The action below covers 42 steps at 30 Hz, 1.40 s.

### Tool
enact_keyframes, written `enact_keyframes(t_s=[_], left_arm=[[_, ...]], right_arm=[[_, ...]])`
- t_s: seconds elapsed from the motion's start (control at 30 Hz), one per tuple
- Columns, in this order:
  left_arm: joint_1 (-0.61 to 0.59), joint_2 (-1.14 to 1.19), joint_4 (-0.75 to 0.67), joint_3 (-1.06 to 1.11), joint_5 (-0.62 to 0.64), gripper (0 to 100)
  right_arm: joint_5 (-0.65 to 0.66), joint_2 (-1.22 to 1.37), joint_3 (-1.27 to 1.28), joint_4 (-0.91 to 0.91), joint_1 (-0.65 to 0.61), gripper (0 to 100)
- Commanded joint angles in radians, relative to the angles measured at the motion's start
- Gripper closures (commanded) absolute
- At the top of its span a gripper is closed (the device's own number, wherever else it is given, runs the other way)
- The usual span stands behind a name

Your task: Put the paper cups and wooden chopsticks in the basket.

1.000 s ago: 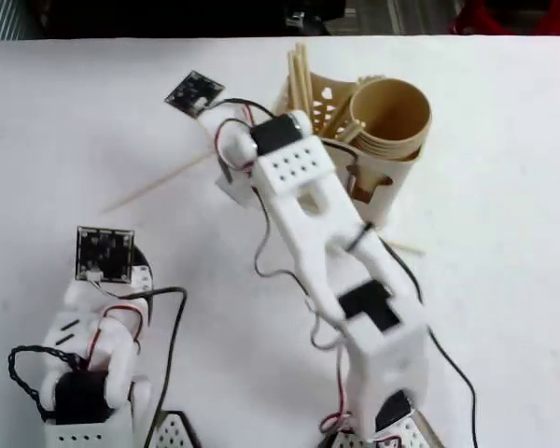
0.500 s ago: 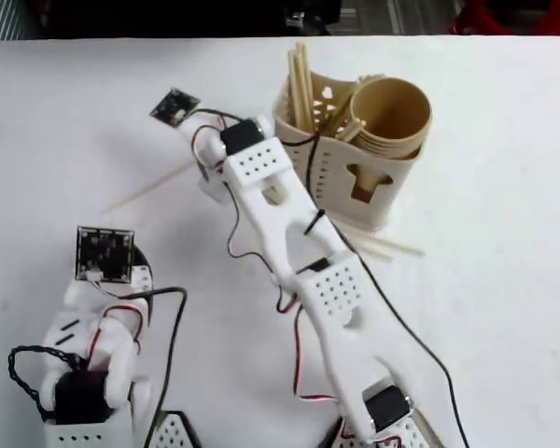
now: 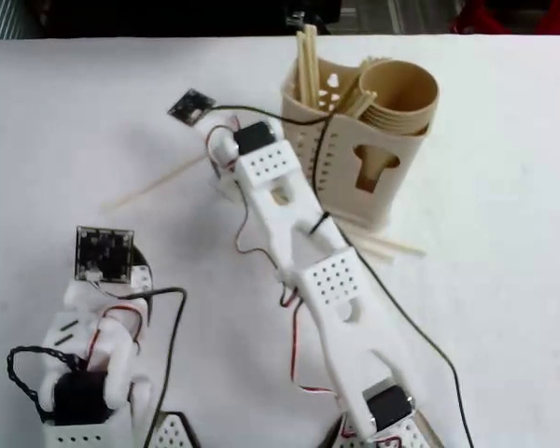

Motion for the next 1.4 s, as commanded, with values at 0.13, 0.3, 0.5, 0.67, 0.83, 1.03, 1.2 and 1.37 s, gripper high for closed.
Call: enact_keyframes(t_s=[0.13,0.3,0.5,0.67,0.83,1.03,1.2,1.37], left_arm=[[-0.007,-0.007,-0.02,-0.005,-0.002,97],[-0.007,-0.007,-0.02,-0.005,-0.002,97],[-0.007,-0.007,-0.021,-0.005,-0.002,97],[-0.007,-0.007,-0.021,-0.005,-0.002,97],[-0.007,-0.007,-0.035,0.012,-0.021,97],[-0.007,-0.007,-0.08,0.043,-0.055,97],[-0.007,-0.007,-0.08,0.043,-0.055,97],[-0.007,-0.007,-0.08,0.043,-0.055,97]], right_arm=[[0.005,0.022,-0.018,0.008,0.015,80.2],[0.005,0.042,-0.026,0.045,-0.012,91.2],[0.005,0.038,-0.026,0.097,-0.051,98.0],[0.003,0.027,-0.044,0.183,-0.088,98.1],[-0.003,-0.016,-0.092,0.214,-0.09,98.1],[-0.005,-0.093,-0.087,0.219,-0.093,98.1],[-0.02,-0.157,-0.087,0.22,-0.094,98.1],[-0.044,-0.257,-0.087,0.22,-0.094,98.1]])
